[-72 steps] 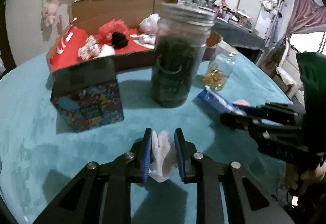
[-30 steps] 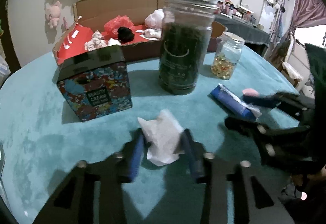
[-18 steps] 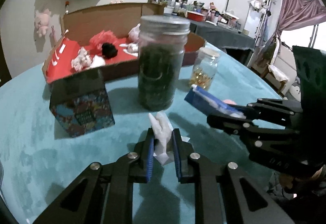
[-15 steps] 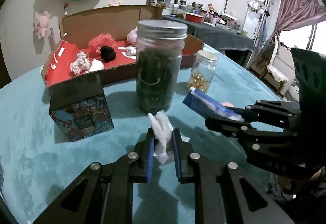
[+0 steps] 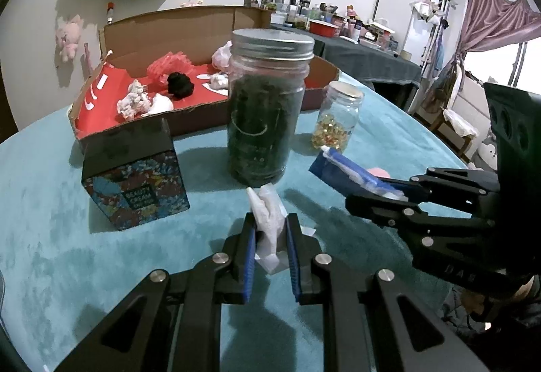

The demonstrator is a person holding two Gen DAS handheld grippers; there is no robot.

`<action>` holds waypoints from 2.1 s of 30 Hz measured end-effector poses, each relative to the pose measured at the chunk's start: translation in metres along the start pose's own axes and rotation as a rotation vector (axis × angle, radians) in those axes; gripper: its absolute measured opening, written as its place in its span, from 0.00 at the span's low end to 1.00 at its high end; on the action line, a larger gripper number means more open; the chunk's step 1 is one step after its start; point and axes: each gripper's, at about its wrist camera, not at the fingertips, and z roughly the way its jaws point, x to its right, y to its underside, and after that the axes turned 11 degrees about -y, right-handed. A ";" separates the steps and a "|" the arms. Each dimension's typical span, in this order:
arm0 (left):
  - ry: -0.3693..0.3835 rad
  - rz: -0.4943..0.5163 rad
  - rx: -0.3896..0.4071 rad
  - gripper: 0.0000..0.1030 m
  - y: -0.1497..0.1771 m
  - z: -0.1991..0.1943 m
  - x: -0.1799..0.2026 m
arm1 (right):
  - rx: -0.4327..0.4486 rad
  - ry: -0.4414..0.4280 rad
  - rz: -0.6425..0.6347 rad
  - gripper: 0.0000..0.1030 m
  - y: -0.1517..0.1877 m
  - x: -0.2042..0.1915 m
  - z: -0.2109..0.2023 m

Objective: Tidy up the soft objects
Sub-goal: 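Carry the white tissue with the left tool while the right tool carries the blue item toward the box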

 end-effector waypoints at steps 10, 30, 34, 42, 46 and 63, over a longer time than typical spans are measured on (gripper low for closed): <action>-0.063 -0.063 -0.025 0.17 0.012 -0.007 -0.033 | -0.004 0.014 0.051 0.19 0.007 0.016 -0.008; -0.148 -0.057 -0.023 0.17 0.009 -0.002 -0.125 | -0.041 0.038 0.100 0.19 0.006 0.091 -0.027; -0.119 -0.044 -0.017 0.17 -0.003 0.007 -0.139 | -0.055 0.014 0.082 0.19 -0.004 0.106 -0.022; -0.113 0.053 -0.007 0.17 -0.031 0.022 -0.149 | -0.073 0.006 -0.016 0.19 -0.033 0.120 -0.015; -0.108 0.097 0.001 0.17 -0.041 0.024 -0.150 | -0.089 0.000 -0.058 0.19 -0.048 0.126 -0.010; -0.053 0.246 0.026 0.17 -0.112 0.038 -0.123 | -0.096 -0.046 -0.186 0.19 -0.111 0.125 0.005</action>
